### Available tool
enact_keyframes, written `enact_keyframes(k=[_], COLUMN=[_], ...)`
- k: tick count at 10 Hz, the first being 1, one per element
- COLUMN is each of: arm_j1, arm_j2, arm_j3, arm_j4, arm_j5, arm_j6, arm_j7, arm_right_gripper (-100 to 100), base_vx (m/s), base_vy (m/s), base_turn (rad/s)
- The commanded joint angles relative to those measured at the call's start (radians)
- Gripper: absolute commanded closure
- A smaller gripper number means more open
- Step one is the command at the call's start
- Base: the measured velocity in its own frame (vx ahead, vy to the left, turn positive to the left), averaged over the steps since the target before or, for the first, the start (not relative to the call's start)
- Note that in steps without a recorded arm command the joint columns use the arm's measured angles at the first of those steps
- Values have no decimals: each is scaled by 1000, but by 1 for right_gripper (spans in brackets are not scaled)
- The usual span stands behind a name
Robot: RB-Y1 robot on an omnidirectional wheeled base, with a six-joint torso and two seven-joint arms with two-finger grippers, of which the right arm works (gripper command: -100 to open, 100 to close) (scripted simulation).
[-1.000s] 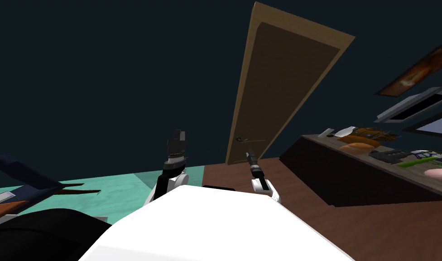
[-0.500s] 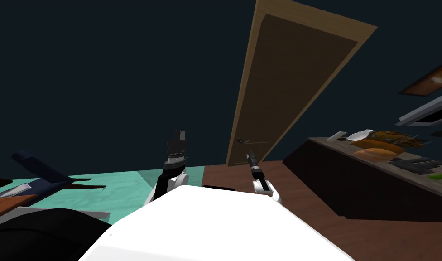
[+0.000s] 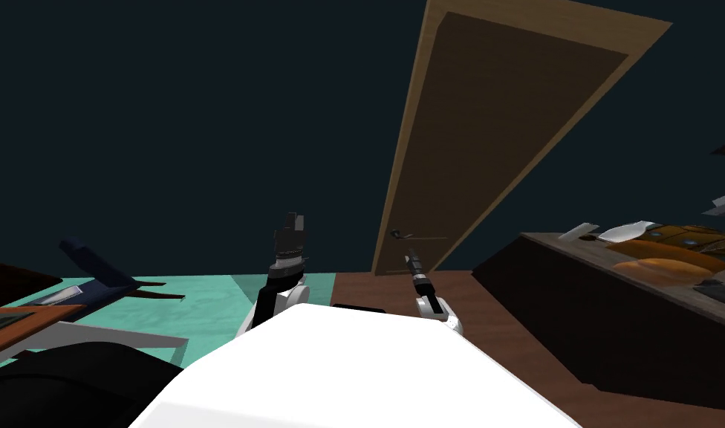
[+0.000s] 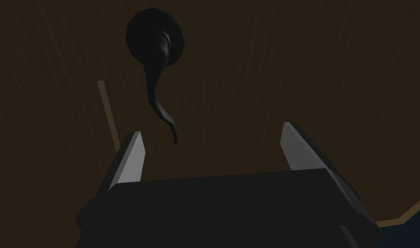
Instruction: Pull the door open
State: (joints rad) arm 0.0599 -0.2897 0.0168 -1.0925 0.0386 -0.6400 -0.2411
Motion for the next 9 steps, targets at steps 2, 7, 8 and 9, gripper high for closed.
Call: enact_keyframes(k=[2,7,8,9], arm_j1=[-21,-56,-63,-61], arm_j2=[-16,-40,-44,-42], arm_j3=[4,10,11,10], arm_j4=[64,169,189,183], arm_j5=[-4,-11,-12,-12], arm_j6=[-12,-35,-40,-41], arm_j7=[-4,-10,-11,-10], arm_right_gripper=[-100,-100,-100,-100], base_vx=[66,59,64,27], base_vy=[-63,-46,-54,-27], base_turn=[97,75,77,16])
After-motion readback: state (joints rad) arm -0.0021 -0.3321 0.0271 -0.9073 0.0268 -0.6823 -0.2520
